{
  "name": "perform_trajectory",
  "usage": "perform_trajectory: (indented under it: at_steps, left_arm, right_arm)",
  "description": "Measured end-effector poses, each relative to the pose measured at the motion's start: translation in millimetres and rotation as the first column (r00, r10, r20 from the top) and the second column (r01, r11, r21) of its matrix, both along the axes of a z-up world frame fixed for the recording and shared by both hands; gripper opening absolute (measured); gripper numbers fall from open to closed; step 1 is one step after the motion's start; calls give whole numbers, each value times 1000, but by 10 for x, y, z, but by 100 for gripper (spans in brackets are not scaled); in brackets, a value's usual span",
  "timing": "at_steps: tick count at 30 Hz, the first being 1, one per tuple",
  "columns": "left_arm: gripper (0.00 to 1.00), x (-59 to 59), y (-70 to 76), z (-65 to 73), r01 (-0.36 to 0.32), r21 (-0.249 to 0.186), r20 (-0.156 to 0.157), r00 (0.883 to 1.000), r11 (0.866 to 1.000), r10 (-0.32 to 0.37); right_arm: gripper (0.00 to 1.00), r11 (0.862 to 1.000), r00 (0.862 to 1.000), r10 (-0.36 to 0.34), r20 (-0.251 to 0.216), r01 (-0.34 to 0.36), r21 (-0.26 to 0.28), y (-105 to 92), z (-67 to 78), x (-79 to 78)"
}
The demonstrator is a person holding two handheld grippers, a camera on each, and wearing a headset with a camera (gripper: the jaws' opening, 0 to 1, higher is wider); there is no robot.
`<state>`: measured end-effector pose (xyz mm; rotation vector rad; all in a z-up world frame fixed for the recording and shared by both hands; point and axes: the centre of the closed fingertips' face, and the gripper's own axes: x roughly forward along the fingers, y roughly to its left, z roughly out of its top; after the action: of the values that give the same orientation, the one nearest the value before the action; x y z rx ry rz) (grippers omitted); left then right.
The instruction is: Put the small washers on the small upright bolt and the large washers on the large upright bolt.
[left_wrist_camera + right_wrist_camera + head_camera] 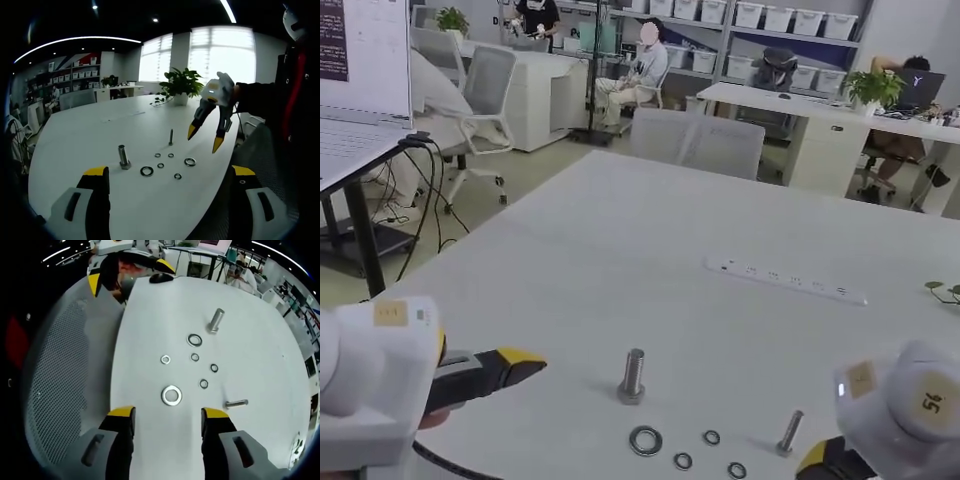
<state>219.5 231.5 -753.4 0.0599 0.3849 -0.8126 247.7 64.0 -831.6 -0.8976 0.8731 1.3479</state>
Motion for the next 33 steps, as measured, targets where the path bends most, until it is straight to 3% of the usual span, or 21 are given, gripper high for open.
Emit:
perform_trajectory:
  at_steps: [11, 22, 28, 33]
  left_arm:
    - [100, -2, 18, 0, -12, -3, 4, 1000, 1000, 12]
    - [100, 13, 16, 6, -16, -3, 7, 1000, 1000, 16]
    - [100, 18, 12, 6, -17, -2, 6, 1000, 1000, 17]
    - [100, 22, 14, -1, -17, 1, 5, 1000, 1000, 17]
  right_arm:
    - [50, 995, 998, 70, 6, -69, -74, 105, -129, 38]
    - [44, 985, 993, 113, -42, -117, -125, 190, -292, 51]
    - [39, 974, 990, 132, -49, -139, -177, 178, -380, 56]
    - [38, 972, 989, 139, -53, -146, -185, 200, -398, 49]
